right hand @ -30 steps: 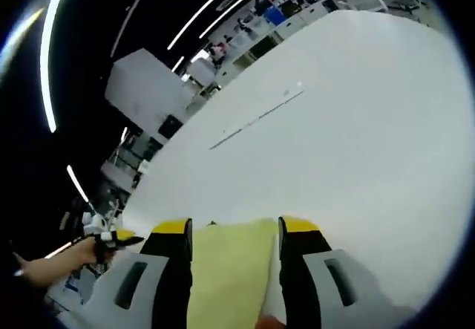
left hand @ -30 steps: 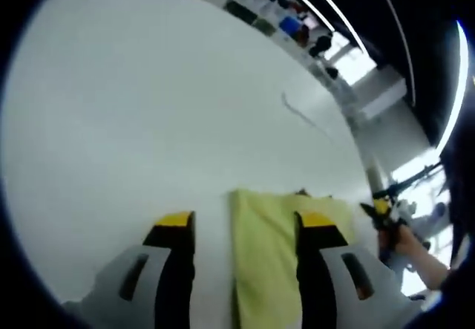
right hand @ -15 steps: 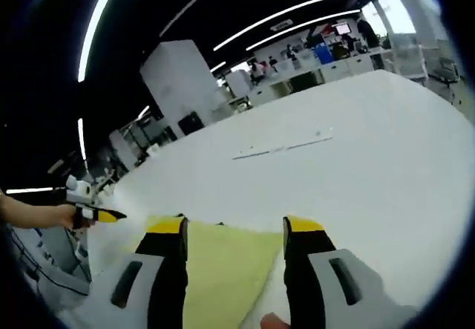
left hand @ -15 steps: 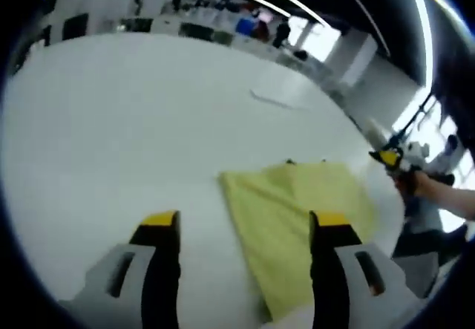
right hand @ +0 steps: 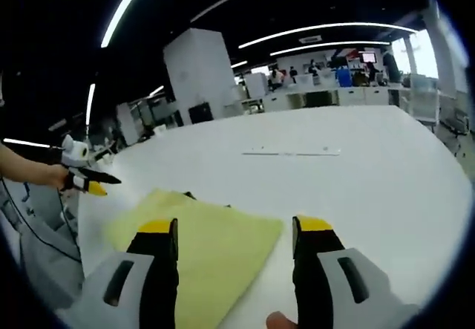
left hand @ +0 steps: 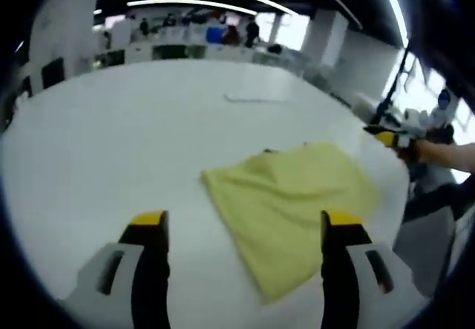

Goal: Fold the garment on the visible template until the final outline fits inside the template.

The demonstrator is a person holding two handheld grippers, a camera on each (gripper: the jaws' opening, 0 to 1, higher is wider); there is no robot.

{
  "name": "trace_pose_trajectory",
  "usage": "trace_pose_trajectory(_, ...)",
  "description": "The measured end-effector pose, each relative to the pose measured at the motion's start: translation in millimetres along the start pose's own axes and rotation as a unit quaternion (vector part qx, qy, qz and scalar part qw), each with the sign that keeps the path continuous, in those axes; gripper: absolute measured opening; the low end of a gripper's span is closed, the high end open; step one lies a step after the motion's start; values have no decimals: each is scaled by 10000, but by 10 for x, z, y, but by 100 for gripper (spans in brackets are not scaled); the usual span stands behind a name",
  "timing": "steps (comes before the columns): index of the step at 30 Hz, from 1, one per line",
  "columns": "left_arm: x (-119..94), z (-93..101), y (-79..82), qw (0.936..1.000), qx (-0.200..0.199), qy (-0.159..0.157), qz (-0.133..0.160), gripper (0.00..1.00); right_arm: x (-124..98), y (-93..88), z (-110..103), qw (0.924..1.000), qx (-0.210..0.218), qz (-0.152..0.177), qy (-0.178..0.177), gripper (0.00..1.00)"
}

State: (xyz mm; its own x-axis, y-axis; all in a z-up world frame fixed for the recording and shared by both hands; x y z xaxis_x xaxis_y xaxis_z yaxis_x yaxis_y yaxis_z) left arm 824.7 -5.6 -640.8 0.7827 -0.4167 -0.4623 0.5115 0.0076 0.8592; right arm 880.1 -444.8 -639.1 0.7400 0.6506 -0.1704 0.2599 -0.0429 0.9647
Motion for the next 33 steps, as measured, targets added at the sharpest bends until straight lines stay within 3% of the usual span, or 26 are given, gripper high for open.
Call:
trace_pose_trajectory(12, -235, 259, 2, 9980, 562, -208, 187, 91, -290, 41, -300, 9994, -292, -108, 129, 74)
trace_pose_trajectory(16, -321, 325, -16, 9978, 584, -236, 187, 95, -373, 61, -452, 9980, -507, -247, 282, 83)
trace_pose_trajectory(20, -401, 397, -9, 9978, 554, -256, 269, 99, -444, 91, -553, 9977, -469, -326, 352, 91)
trace_pose_trajectory(25, -523, 567, -8, 9951, 841, -444, 269, 99, -560, 68, -716, 9982, -234, -437, 324, 99)
trace_pose_trajectory(33, -691, 742, -6, 9961, 563, -490, 465, 99, -775, 10, -954, 9975, -176, -654, 207, 98)
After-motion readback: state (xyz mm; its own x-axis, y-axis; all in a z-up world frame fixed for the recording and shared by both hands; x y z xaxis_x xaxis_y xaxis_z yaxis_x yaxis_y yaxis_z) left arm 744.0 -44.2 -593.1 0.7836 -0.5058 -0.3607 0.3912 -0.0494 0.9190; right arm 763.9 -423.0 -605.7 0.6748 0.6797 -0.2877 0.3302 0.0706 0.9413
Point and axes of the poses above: the point that each gripper's makers call its tool centre point, and the gripper's own axes: x roughly forward along the fingers, z roughly to its right, y roughly out of its top, the point moved 9 cm from there along -x, roughly backward along the fingers, and after that the axes turned 10 degrees about z, right-handed, at the moved point
